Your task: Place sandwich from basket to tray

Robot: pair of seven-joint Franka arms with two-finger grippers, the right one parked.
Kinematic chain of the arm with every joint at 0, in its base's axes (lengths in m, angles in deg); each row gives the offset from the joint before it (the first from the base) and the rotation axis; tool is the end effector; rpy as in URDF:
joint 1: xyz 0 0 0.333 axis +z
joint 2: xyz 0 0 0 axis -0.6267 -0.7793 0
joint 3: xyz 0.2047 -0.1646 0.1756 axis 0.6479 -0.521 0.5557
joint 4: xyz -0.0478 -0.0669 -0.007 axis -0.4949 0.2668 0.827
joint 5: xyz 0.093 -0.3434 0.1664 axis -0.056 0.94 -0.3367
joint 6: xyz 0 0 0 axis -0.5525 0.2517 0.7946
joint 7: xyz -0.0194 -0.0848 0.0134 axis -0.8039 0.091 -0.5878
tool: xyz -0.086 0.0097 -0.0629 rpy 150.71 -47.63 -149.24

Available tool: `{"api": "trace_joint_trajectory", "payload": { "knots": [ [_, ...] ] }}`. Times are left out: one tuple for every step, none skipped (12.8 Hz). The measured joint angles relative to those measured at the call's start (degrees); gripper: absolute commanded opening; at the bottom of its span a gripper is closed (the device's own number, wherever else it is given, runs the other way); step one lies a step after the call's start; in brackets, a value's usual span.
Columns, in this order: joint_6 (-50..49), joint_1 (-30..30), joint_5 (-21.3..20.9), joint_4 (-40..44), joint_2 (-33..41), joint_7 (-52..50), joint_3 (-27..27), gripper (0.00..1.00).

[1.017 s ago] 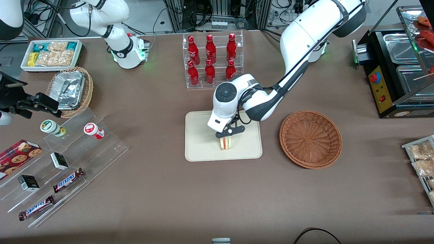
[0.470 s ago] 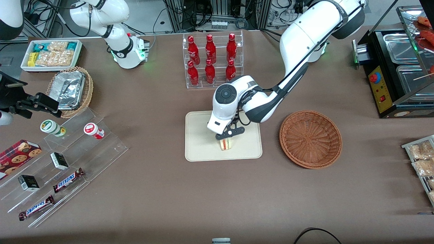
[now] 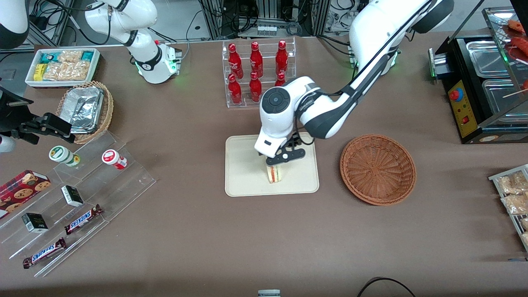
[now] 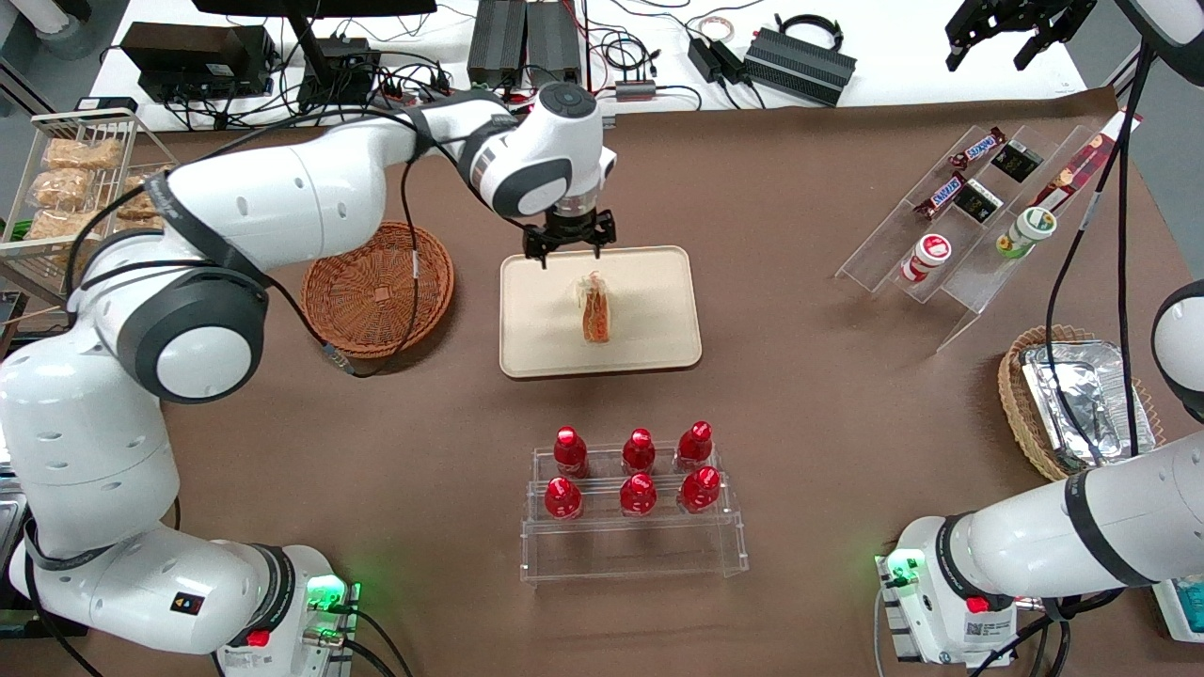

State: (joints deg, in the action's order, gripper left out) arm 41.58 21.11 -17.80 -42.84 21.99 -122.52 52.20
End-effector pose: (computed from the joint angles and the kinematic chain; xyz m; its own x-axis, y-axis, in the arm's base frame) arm 0.5078 -0.4664 0.3438 0.9754 0.2201 0.0095 0.2202 -0.9727 -0.0730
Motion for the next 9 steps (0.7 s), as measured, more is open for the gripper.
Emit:
{"api": "trace_joint_trajectory", "payload": {
  "knots": [
    [-2.4, 0.51, 0.0, 0.02, 1.29, 0.77, 0.04, 1.0],
    [-4.36, 1.05, 0.0, 0.03, 2.38, 0.97, 0.17, 1.0],
    [-5.6, 2.02, 0.0, 0.02, 3.12, 0.98, 0.25, 1.0],
    [-6.81, 3.33, 0.0, 0.02, 3.61, 1.31, 0.27, 1.0],
    [-8.47, 4.49, 0.0, 0.02, 3.92, 2.04, 0.28, 1.0],
    [-10.21, 5.43, 0.0, 0.01, 4.2, 3.64, 0.28, 1.0],
    [-11.72, 6.32, 0.0, -0.06, 4.66, 6.11, 0.27, 1.0],
    [-12.63, 7.32, 0.0, -0.39, 5.38, 8.18, 0.29, 1.0],
    [-13.13, 8.4, 0.0, -0.94, 6.35, 9.92, 0.29, 1.0]
  ]
}}
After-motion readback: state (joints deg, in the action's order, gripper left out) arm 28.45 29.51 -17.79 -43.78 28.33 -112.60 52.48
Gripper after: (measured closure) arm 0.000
